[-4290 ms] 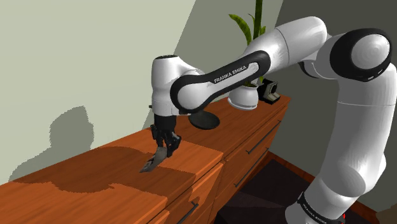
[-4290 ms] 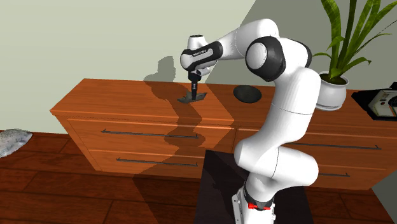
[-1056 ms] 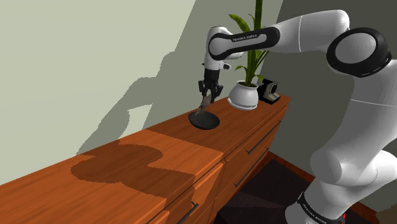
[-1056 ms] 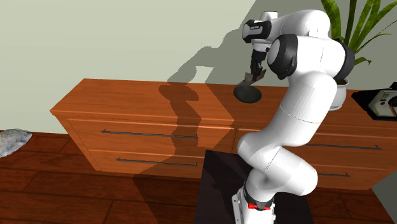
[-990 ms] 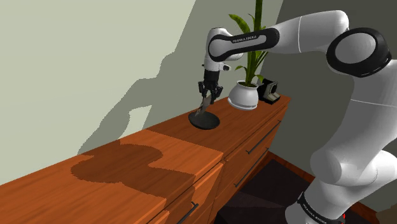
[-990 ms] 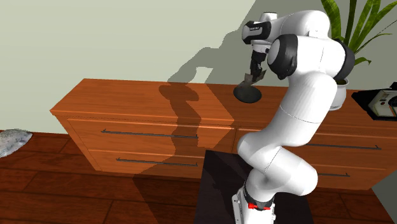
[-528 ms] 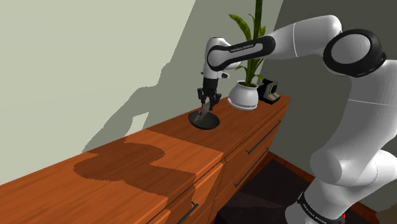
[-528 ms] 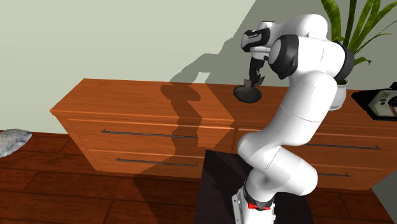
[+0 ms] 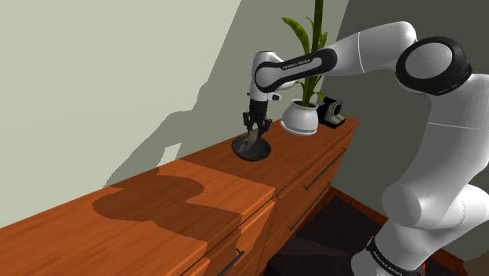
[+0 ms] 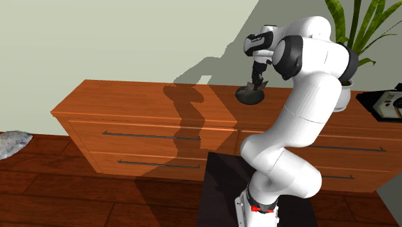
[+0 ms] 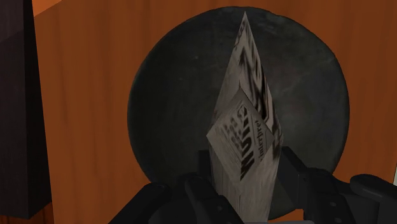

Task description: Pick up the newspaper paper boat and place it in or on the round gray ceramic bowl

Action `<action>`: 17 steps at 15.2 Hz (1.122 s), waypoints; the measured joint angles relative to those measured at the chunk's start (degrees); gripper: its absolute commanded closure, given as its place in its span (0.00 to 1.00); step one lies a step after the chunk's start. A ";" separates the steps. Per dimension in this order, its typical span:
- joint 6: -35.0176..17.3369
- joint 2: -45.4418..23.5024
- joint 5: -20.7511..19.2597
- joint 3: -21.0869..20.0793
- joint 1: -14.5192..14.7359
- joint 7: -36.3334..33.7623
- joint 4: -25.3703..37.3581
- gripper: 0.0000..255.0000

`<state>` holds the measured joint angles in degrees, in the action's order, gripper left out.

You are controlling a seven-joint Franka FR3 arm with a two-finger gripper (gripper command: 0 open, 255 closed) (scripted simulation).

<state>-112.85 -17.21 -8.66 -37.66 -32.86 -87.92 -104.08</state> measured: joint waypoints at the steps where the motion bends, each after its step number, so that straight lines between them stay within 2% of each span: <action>1: 0.00 -0.01 0.00 0.00 0.00 0.00 0.00 1.00; 2: -0.01 -0.01 -0.01 0.00 0.01 -0.01 0.01 0.00; 8: -0.01 -0.02 -0.01 0.00 0.02 -0.01 0.01 0.00; 12: 5.46 1.07 0.89 -0.39 -0.05 0.64 4.73 0.00; 17: 6.78 1.43 1.18 -0.49 -0.11 0.82 5.69 0.00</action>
<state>-106.07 -15.78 -7.47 -38.14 -32.98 -87.10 -98.39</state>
